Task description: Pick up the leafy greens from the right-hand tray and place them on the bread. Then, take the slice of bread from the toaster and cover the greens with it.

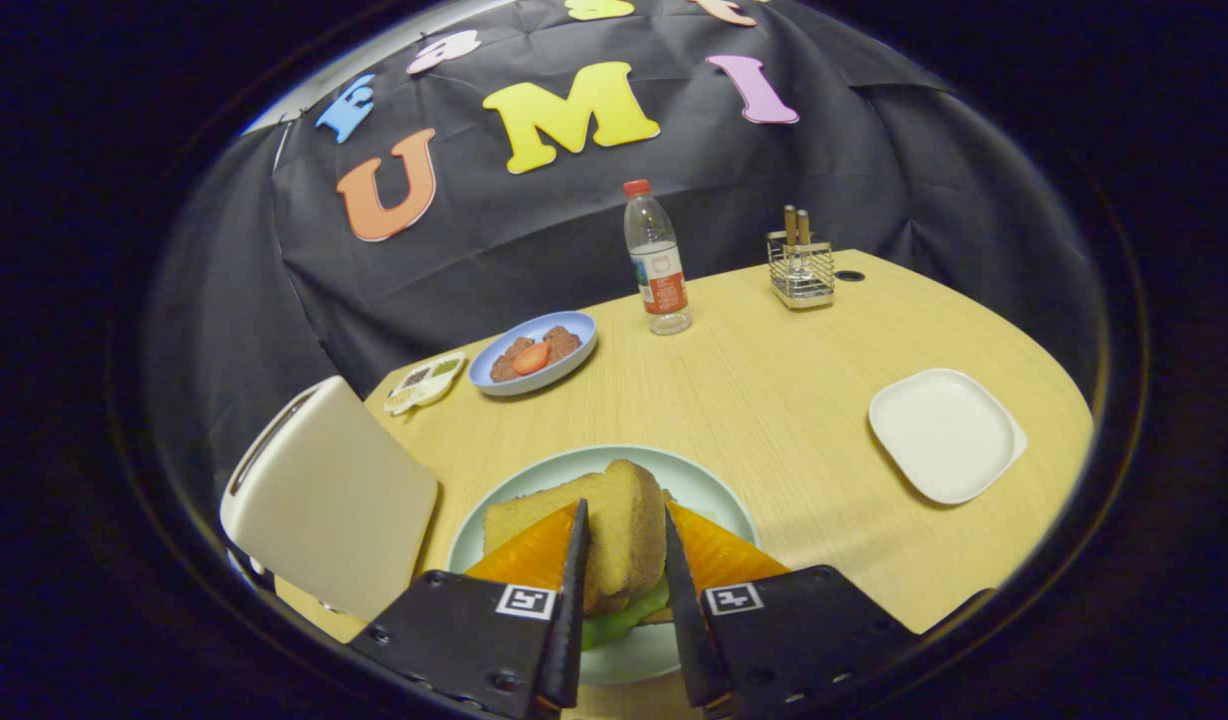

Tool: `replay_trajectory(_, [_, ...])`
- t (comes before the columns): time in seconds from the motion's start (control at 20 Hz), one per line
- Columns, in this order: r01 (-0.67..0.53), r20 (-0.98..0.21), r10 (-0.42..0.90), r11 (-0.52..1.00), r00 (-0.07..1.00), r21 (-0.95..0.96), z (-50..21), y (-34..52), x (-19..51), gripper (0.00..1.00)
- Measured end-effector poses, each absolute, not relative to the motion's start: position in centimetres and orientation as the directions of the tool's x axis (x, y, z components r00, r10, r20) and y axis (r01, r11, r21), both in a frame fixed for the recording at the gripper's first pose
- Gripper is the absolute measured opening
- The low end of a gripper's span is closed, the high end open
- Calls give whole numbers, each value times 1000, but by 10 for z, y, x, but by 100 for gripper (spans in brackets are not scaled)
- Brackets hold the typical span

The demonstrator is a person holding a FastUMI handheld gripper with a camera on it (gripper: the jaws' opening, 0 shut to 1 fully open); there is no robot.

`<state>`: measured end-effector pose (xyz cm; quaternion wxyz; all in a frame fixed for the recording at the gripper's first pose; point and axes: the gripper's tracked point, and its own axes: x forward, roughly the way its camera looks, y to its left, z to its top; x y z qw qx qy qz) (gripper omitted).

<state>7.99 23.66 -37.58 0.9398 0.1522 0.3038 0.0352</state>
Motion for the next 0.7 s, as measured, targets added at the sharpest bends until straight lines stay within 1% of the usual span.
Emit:
replay_trajectory(0.1, [41,-575,132,959,807,279,-380,228,79,52])
replay_trajectory(0.25, [38,-576,129,963,807,268,-374,222,73,69])
replay_trajectory(0.3, [30,-570,127,966,812,258,-367,220,71,76])
replay_trajectory(0.35, [17,-557,128,968,820,249,-357,218,70,76])
replay_trajectory(0.4, [1,-539,129,973,832,233,-343,214,69,85])
replay_trajectory(0.45, [-16,-506,123,978,854,210,-324,208,70,90])
replay_trajectory(0.7, [-49,-311,77,994,947,96,-199,162,73,94])
